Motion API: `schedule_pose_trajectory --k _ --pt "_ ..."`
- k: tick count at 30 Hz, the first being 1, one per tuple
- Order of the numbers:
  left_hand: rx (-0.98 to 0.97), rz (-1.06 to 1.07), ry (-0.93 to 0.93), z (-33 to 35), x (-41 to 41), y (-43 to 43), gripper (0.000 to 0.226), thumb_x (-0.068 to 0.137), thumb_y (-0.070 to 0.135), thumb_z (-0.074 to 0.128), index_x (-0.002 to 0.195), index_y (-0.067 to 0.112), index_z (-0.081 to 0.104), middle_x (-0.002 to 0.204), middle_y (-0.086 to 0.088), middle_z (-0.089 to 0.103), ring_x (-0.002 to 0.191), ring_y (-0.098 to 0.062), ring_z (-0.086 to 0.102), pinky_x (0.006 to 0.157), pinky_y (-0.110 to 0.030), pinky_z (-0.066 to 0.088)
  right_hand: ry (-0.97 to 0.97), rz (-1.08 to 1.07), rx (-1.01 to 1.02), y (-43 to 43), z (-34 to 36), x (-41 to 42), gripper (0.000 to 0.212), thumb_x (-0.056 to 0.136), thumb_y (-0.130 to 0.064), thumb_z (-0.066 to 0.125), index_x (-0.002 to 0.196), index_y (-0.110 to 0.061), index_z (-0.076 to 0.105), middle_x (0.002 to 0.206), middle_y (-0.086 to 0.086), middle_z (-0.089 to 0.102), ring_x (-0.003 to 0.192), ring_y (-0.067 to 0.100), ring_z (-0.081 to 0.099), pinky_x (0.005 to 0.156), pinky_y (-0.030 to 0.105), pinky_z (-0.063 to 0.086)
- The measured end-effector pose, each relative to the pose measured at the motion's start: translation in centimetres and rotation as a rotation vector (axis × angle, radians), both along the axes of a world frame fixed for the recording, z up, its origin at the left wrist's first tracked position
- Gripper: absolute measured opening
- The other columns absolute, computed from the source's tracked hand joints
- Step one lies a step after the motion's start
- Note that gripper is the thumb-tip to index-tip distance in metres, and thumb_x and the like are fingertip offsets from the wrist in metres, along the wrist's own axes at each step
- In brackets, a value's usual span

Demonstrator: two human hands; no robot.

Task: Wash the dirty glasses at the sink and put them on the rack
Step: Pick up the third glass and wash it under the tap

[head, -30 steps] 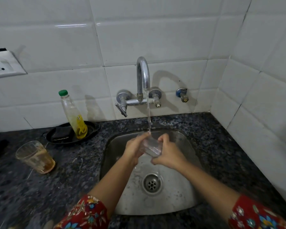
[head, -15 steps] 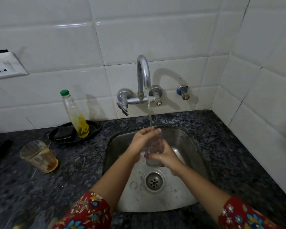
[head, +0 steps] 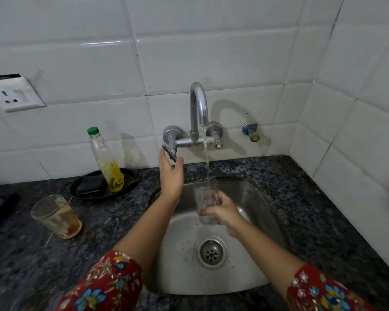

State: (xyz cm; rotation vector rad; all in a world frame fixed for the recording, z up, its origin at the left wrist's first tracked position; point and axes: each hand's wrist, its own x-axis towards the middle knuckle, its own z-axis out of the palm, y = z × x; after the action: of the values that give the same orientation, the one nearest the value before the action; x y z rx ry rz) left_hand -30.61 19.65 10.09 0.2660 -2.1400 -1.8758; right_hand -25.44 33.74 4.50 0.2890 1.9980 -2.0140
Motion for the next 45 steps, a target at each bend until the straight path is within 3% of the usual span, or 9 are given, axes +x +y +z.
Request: schedule_pose_trajectory --k 6,11,14,17,21,26,30,38,45 --pt "-0.058 -0.026 -0.003 0.2 -1.0 0.0 0.065 0.102 0.033 0.043 0.156 0.024 0.007 0.163 0.004 0.01 0.149 -0.018 0.014 0.122 -0.04 0.015 -0.035 -0.04 -0.019 1.1 -0.9 0.2 0.068 0.057 -0.011 0.087 0.111 -0.024 0.047 0.118 0.003 0.057 0.106 0.024 0.057 0.082 0.044 0.05" --pt "-0.273 -0.133 0.031 0.0 -0.6 0.4 0.063 0.103 0.028 0.04 0.156 0.021 0.007 0.163 0.006 0.008 0.149 -0.014 0.014 0.118 -0.03 0.013 -0.04 -0.008 -0.074 2.0 -1.0 0.6 0.062 0.062 -0.011 0.085 0.111 -0.018 0.05 0.121 0.005 0.058 0.11 0.026 0.058 0.072 0.038 0.051" --pt "-0.343 -0.162 0.03 -0.4 -0.1 -0.4 0.064 0.103 0.03 0.041 0.156 0.02 0.006 0.164 0.002 0.009 0.149 -0.016 0.013 0.122 -0.037 0.013 -0.05 0.038 -0.231 2.4 -0.7 1.4 0.047 0.066 -0.003 0.078 0.104 -0.017 0.055 0.112 0.009 0.062 0.095 0.025 0.063 0.07 0.04 0.055" --pt "-0.289 -0.177 0.059 -1.7 2.8 -0.1 0.053 0.101 0.031 0.046 0.151 0.021 0.031 0.155 0.0 0.035 0.141 -0.014 0.034 0.116 -0.036 0.029 -0.079 0.08 -0.29 3.2 -0.3 2.0 0.04 0.07 -0.003 0.073 0.105 -0.018 0.06 0.104 0.003 0.065 0.088 0.021 0.062 0.071 0.038 0.051" --pt "-0.297 -0.228 0.127 -4.2 6.9 0.4 0.023 0.095 0.025 0.06 0.115 0.022 0.071 0.111 0.01 0.067 0.105 -0.003 0.061 0.093 -0.031 0.052 -0.12 -0.06 -0.234 3.9 -0.1 2.0 0.048 0.069 -0.002 0.078 0.107 -0.02 0.054 0.101 0.004 0.066 0.088 0.022 0.063 0.074 0.039 0.051" --pt "-0.564 -0.168 0.102 -6.3 8.2 0.4 0.016 0.092 0.033 0.062 0.102 0.03 0.074 0.1 0.015 0.067 0.098 -0.004 0.058 0.086 -0.02 0.047 -0.023 -0.183 -0.142 4.4 1.6 1.4 0.06 0.067 -0.002 0.081 0.109 -0.023 0.044 0.104 0.002 0.059 0.089 0.018 0.059 0.07 0.031 0.048" --pt "-0.582 -0.154 0.12 -6.8 8.3 1.1 0.022 0.092 0.038 0.059 0.106 0.03 0.073 0.102 0.016 0.071 0.096 -0.002 0.062 0.086 -0.033 0.053 0.186 -0.208 0.014 4.1 3.1 0.4 0.072 0.055 -0.004 0.089 0.112 -0.018 0.047 0.115 0.008 0.061 0.1 0.022 0.063 0.083 0.034 0.053" --pt "-0.563 -0.109 0.148 -5.4 8.6 3.0 0.025 0.09 0.035 0.054 0.107 0.028 0.071 0.099 0.012 0.073 0.091 -0.005 0.067 0.084 -0.04 0.054 0.552 -0.104 0.482 4.0 5.5 0.6 0.08 0.04 -0.046 0.09 0.107 -0.03 0.048 0.107 -0.006 0.063 0.095 0.01 0.062 0.079 0.032 0.055" --pt "-0.662 -0.157 0.02 -5.7 9.8 3.4 0.021 0.093 0.03 0.059 0.107 0.024 0.072 0.102 0.009 0.074 0.097 -0.007 0.066 0.088 -0.034 0.052 0.548 -0.045 0.649 4.1 3.6 1.9 0.08 0.041 -0.045 0.09 0.104 -0.038 0.041 0.111 0.0 0.055 0.096 0.013 0.056 0.079 0.029 0.05"
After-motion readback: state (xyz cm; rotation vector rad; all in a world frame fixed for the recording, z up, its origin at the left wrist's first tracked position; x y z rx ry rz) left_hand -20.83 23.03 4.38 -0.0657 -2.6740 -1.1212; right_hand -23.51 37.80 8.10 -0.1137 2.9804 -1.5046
